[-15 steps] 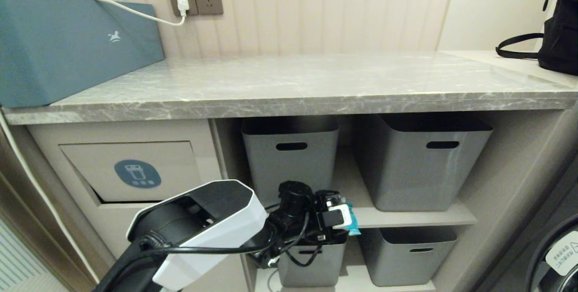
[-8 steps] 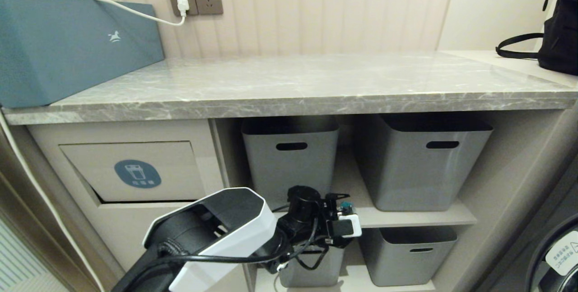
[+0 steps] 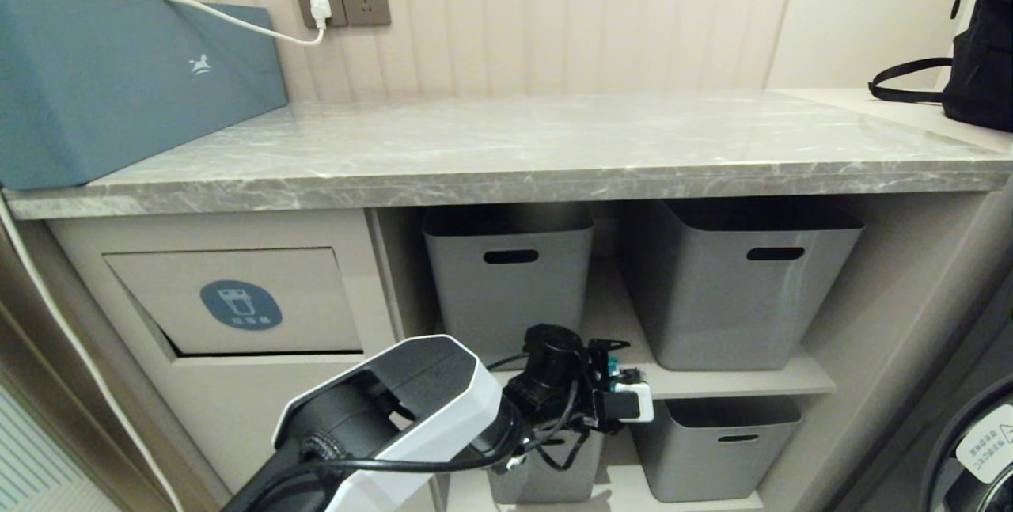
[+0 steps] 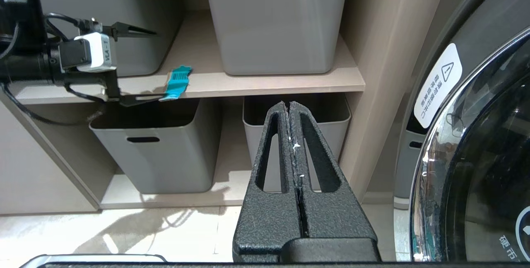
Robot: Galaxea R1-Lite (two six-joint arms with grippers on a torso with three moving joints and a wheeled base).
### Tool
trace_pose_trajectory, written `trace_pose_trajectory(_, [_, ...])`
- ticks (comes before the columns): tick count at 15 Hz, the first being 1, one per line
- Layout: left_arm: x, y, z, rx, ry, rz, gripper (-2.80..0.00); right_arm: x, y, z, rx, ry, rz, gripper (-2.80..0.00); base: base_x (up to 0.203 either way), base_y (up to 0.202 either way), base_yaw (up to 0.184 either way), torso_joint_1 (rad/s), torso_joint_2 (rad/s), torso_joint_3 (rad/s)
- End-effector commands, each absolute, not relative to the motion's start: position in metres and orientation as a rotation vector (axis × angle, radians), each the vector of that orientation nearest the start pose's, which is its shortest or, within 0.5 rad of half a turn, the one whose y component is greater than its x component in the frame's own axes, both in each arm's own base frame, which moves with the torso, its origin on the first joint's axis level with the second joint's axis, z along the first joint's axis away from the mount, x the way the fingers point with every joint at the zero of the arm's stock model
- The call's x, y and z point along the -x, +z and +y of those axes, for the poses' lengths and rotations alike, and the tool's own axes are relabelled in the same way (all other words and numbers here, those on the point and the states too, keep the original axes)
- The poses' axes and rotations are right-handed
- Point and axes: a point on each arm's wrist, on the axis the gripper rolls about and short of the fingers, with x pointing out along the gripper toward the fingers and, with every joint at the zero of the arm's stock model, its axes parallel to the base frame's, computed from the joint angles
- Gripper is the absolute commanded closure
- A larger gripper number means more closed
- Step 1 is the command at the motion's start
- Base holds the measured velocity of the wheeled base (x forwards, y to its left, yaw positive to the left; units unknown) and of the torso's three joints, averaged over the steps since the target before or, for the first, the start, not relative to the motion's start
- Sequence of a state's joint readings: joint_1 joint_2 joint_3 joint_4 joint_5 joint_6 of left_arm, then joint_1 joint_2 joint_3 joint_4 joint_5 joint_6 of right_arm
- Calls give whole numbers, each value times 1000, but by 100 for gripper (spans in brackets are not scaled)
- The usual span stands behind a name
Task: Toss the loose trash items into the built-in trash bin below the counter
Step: Pick up the garbage
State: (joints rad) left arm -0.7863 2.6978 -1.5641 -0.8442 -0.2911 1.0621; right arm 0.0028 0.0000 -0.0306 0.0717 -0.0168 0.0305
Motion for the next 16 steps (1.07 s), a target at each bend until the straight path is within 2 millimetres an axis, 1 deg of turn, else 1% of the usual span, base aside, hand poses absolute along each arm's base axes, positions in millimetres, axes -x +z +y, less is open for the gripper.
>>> trace_pose_trajectory(1, [-359, -17, -364, -1065, -1135, -305, -280, 25, 77, 0, -30, -14, 41, 0, 0, 0, 0, 0, 0, 0])
trace_pose_trajectory(4, [-363, -15, -357, -1163, -1162, -281, -280, 25, 77, 0, -30, -14, 43, 0, 0, 0, 0, 0, 0, 0])
trace_pose_trajectory(8, [-359, -19, -357, -1215, -1199, -251, -280, 25, 77, 0, -30, -14, 41, 0, 0, 0, 0, 0, 0, 0])
trace_pose_trajectory(11, [-358, -17, -357, -1242, -1189, -225, -280, 25, 76, 0, -30, -14, 42, 0, 0, 0, 0, 0, 0, 0])
trace_pose_trajectory(14, [-351, -19, -363, -1277, -1155, -194, -280, 25, 77, 0, -30, -14, 43, 0, 0, 0, 0, 0, 0, 0])
trace_pose_trajectory(16, [-346, -22, -369, -1282, -1161, -195, -280, 25, 77, 0, -30, -14, 41, 0, 0, 0, 0, 0, 0, 0])
